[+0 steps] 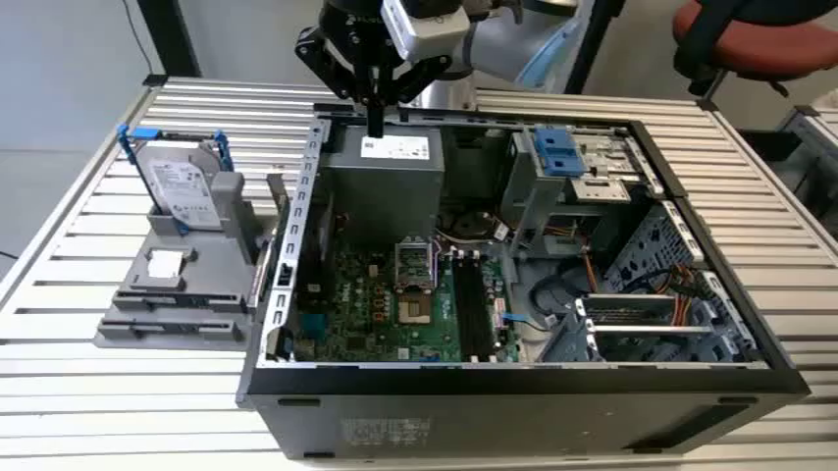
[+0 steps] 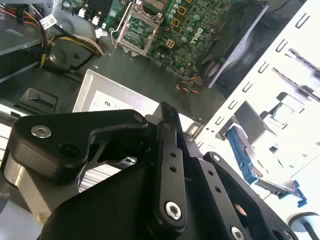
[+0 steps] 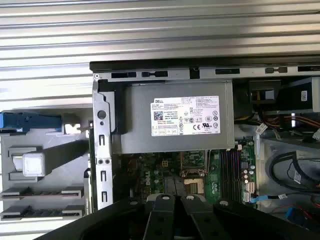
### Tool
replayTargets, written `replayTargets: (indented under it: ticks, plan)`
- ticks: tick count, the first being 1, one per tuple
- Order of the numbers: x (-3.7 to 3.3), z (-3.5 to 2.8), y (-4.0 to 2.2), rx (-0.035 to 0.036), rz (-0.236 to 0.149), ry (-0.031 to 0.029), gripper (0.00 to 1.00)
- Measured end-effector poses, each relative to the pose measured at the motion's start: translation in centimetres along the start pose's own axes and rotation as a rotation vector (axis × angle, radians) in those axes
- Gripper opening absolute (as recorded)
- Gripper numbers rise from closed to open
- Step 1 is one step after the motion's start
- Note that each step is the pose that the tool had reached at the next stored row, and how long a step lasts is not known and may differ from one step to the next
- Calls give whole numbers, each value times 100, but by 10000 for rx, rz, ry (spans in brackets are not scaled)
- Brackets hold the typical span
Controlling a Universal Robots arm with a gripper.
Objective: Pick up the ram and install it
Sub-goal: 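Reach for the ram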
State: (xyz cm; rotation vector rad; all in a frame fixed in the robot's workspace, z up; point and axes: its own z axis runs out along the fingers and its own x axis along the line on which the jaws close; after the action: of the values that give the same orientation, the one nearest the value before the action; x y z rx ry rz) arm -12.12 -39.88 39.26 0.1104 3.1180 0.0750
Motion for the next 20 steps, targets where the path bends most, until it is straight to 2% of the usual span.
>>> replayTargets:
  ticks: [6, 20]
  plan:
    - [0, 0, 0, 0, 0, 0, 0]
    - [0, 0, 0, 91, -2, -6, 0]
